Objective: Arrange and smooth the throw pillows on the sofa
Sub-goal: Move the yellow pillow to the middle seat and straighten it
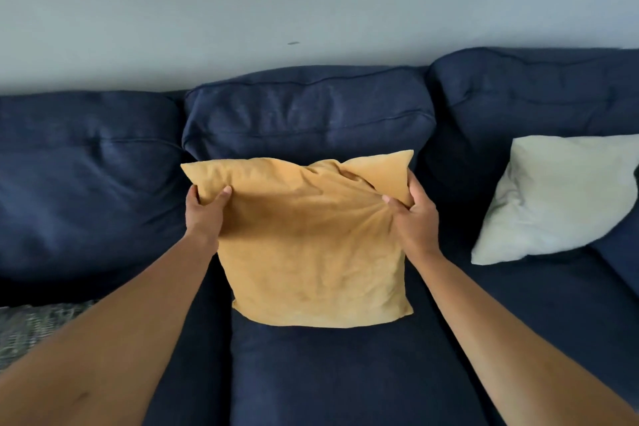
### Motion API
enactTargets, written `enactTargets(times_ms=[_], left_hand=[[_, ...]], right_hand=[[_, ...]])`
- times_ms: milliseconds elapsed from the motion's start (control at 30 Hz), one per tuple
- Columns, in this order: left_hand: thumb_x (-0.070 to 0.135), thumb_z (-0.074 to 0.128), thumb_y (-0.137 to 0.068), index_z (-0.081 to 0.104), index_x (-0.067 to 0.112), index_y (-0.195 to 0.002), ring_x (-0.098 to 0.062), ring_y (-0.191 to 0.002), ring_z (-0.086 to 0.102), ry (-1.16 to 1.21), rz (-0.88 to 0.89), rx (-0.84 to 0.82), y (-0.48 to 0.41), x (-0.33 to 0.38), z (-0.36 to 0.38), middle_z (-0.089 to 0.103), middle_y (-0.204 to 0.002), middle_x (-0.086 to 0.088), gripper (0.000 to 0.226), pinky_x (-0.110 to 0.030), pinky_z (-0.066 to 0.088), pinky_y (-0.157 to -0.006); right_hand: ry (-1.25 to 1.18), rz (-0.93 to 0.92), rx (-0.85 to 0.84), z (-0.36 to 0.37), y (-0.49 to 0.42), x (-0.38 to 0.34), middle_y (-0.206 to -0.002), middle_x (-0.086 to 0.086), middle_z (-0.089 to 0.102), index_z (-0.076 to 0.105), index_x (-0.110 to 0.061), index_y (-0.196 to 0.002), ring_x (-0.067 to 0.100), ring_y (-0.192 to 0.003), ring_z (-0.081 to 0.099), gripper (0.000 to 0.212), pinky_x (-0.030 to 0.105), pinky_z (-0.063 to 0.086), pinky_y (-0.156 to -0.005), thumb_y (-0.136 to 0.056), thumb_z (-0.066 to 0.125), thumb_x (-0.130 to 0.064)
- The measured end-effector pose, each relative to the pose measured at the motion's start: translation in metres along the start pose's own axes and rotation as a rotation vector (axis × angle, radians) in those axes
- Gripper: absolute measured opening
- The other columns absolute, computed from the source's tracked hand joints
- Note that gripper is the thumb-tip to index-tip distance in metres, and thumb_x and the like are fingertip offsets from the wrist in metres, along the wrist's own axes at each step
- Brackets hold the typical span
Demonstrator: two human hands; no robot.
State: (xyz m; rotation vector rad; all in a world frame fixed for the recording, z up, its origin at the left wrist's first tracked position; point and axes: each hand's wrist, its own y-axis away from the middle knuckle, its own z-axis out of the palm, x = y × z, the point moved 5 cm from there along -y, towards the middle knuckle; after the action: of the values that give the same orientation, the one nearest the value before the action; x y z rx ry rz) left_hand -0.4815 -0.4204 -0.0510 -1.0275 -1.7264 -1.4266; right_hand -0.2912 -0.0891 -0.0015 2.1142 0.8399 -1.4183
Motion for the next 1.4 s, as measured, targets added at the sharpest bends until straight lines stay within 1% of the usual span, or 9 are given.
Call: enactTargets(times_ms=[167,300,500,633,800,933,1033,1233,1400], left_hand=[[0.033,0.071,-0.091,0.074,0.031,-0.093,-0.005,-0.091,0.070,0.078,0.135,0.017,0.026,0.025,0.015,0.077,-0.091,0.012,0.004,-0.027,0.053,-0.087],[0.040,0.070,-0.088,0.075,0.040,-0.091,0.006,-0.083,0.069,0.072,0.303,0.088,0.039,0.044,0.012,0.076,-0.089,0.019,0.006,-0.018,0.049,-0.078],[0.033,0.072,-0.086,0.051,0.035,-0.133,-0.017,-0.109,0.060,-0.095,0.181,0.112,0.030,0.042,0.020,0.062,-0.122,0.005,0.051,-0.036,0.047,-0.095],[0.036,0.071,-0.087,0.066,0.045,-0.095,-0.001,-0.092,0.066,-0.016,0.246,0.118,0.027,0.047,0.007,0.072,-0.092,0.021,0.012,-0.034,0.054,-0.095],[0.037,0.066,-0.091,0.071,0.039,-0.083,0.002,-0.075,0.062,-0.070,0.367,0.108,0.044,0.046,-0.003,0.068,-0.075,0.020,0.009,-0.034,0.054,-0.082],[0.038,0.067,-0.092,0.071,0.053,-0.102,0.009,-0.098,0.064,-0.008,0.397,0.136,0.056,0.047,-0.009,0.073,-0.101,0.026,0.020,-0.018,0.047,-0.087],[0.038,0.063,-0.094,0.057,0.048,-0.133,-0.001,-0.109,0.061,-0.116,0.336,0.162,0.052,0.043,-0.002,0.067,-0.117,0.018,0.041,-0.022,0.045,-0.096],[0.024,0.054,-0.095,0.059,0.045,-0.129,-0.005,-0.071,0.056,-0.187,0.321,0.195,0.049,0.038,0.000,0.057,-0.075,0.011,0.040,-0.041,0.056,-0.090],[0.040,0.070,-0.087,0.023,0.054,-0.150,-0.014,-0.109,0.054,-0.371,0.228,0.157,0.042,0.040,0.000,0.041,-0.143,0.000,0.079,-0.035,0.050,-0.086]], right_hand=[[0.009,-0.019,0.073,-0.007,-0.024,-0.003,-0.129,-0.012,0.064,0.049,-0.029,-0.146,0.007,-0.119,0.060,0.057,0.027,0.046,-0.104,-0.093,0.063,-0.013],[0.061,-0.023,0.124,-0.012,-0.068,-0.012,-0.131,-0.008,0.064,0.045,-0.033,-0.148,0.014,-0.117,0.060,0.061,0.023,0.042,-0.095,-0.092,0.062,-0.018],[0.203,0.093,-0.049,0.010,-0.099,0.002,-0.150,-0.001,0.049,0.016,-0.034,-0.158,0.026,-0.130,0.051,0.084,0.031,0.037,-0.098,-0.092,0.065,-0.023],[0.124,0.088,-0.032,0.011,-0.091,0.007,-0.139,-0.010,0.051,0.022,-0.035,-0.155,0.018,-0.122,0.053,0.078,0.033,0.039,-0.094,-0.090,0.065,-0.037],[0.194,0.060,0.002,-0.005,-0.072,0.010,-0.124,-0.008,0.061,0.041,-0.031,-0.147,0.019,-0.113,0.059,0.056,0.035,0.042,-0.092,-0.095,0.060,-0.031],[0.136,-0.003,0.035,-0.014,-0.065,0.002,-0.128,-0.015,0.058,0.036,-0.036,-0.149,0.010,-0.112,0.054,0.062,0.031,0.041,-0.095,-0.094,0.062,-0.032],[0.149,0.027,0.010,-0.012,-0.061,0.005,-0.146,-0.005,0.050,0.027,-0.033,-0.154,0.015,-0.128,0.050,0.074,0.029,0.038,-0.099,-0.091,0.066,-0.035],[0.186,0.012,0.012,-0.008,-0.060,0.003,-0.141,0.000,0.053,0.026,-0.038,-0.154,0.019,-0.126,0.053,0.072,0.033,0.043,-0.095,-0.092,0.063,-0.037],[0.356,-0.023,0.011,-0.006,-0.064,-0.011,-0.141,0.007,0.051,0.024,-0.028,-0.156,0.027,-0.128,0.052,0.079,0.049,0.045,-0.105,-0.091,0.069,-0.029]])
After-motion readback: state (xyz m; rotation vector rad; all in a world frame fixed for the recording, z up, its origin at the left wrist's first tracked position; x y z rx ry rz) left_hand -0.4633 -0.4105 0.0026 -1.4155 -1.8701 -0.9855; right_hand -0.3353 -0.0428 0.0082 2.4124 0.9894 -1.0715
